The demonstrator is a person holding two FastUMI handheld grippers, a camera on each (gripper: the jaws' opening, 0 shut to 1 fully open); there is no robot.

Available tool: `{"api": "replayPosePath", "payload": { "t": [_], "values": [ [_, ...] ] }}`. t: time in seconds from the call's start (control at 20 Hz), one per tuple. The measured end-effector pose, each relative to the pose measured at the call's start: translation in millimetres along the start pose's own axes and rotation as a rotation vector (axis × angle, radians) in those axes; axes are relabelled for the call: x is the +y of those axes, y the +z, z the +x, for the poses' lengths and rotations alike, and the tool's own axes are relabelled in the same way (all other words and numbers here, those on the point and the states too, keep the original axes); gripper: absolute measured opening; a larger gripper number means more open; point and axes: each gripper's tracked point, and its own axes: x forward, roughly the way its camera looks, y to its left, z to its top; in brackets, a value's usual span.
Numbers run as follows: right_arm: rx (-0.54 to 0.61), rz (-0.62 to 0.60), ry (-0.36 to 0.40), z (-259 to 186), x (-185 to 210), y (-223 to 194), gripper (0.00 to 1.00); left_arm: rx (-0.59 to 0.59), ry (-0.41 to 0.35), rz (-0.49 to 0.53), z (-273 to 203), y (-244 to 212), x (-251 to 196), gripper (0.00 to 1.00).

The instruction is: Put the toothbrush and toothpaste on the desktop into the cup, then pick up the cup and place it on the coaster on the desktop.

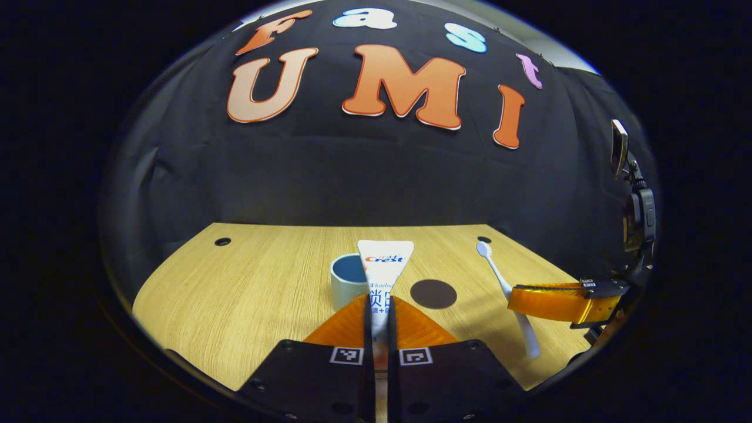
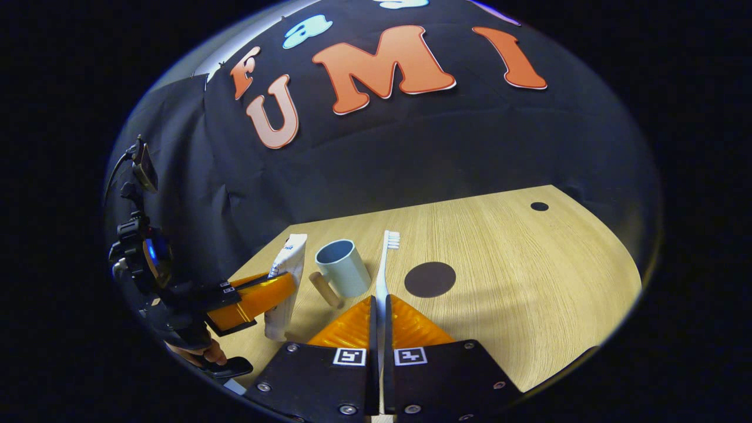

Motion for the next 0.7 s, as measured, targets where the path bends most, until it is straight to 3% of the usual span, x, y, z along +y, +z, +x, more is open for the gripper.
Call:
{"api": "replayPosePath", "payload": {
  "t": [0.45, 0.7],
  "values": [
    [-0.103, -0.051, 0.031, 15, 9, 42, 0.03, -0.17, 0.026, -0.016, 38, 83, 26, 0.07],
    [-0.147, -0.097, 0.028, 26, 12, 65, 0.03, -0.222, 0.042, 0.029, 70, 110, 33, 0.07]
  ]
}}
